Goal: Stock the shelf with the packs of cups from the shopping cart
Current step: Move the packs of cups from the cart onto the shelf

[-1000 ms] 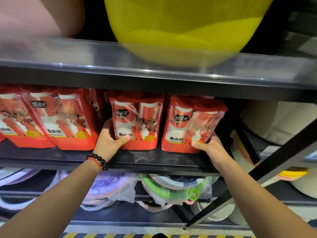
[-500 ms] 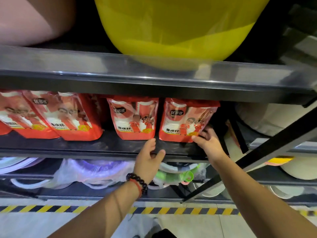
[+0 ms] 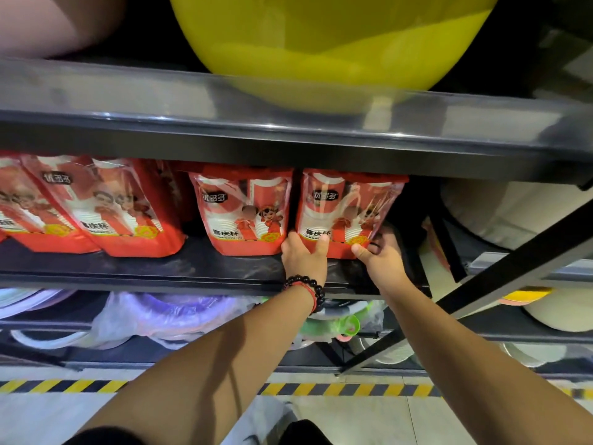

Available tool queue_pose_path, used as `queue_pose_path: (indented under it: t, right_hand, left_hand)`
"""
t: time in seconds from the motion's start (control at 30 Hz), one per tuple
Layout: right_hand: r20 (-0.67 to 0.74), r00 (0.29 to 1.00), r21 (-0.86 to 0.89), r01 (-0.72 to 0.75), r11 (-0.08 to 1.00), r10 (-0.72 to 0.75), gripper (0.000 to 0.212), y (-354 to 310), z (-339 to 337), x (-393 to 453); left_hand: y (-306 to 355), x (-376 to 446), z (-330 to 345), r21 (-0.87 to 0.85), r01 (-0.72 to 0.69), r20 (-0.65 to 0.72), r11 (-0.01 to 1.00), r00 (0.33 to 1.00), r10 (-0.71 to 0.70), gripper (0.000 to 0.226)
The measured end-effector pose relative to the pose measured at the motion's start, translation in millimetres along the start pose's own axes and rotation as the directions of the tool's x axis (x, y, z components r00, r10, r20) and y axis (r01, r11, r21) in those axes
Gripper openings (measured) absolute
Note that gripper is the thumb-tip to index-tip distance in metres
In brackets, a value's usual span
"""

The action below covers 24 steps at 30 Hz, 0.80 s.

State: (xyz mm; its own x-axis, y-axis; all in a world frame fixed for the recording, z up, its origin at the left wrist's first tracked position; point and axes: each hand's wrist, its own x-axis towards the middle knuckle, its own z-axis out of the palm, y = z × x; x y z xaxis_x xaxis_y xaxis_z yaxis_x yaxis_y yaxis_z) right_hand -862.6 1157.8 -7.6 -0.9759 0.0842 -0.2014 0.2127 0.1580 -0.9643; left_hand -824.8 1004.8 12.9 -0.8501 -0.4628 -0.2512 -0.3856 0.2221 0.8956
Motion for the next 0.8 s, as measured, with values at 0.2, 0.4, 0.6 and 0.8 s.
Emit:
queue_pose_path:
  t: [0.2, 0.4, 0.6, 0.8]
  right_hand:
    - [0.015, 1.0, -0.029, 0.019, 0.999, -0.018, 0.051, -3.5, -2.2, -7.0]
    - [-0.229, 0.973, -0.017, 0.001, 1.0, -0.005, 0.022, -6.8, 15.8, -65.9]
    - [0.106, 0.99, -0.07, 0.102, 0.992, -0.095, 0.024, -29.0, 98.6, -109.2]
    - [0.099, 0.995, 0.063, 0.017, 0.998, -0.023, 0.089, -47.8, 157.1, -107.7]
  left_hand:
    - [2.1, -1.5, -0.9, 0.007, -0.022, 0.01, 1.0, 1.0, 0.022, 0.067]
    - [-26.3, -31.9, -48.6, -0.052, 0.036, 0.11, 0.998, 0.994, -0.03, 0.048]
    - [-55.3, -18.8, -133.5, -0.224, -0.001, -0.208, 0.975, 0.977, -0.047, 0.032]
    - [-40.1, 27.0, -179.0, -0.055, -0.129, 0.049, 0.99, 0.99, 0.131, 0.072]
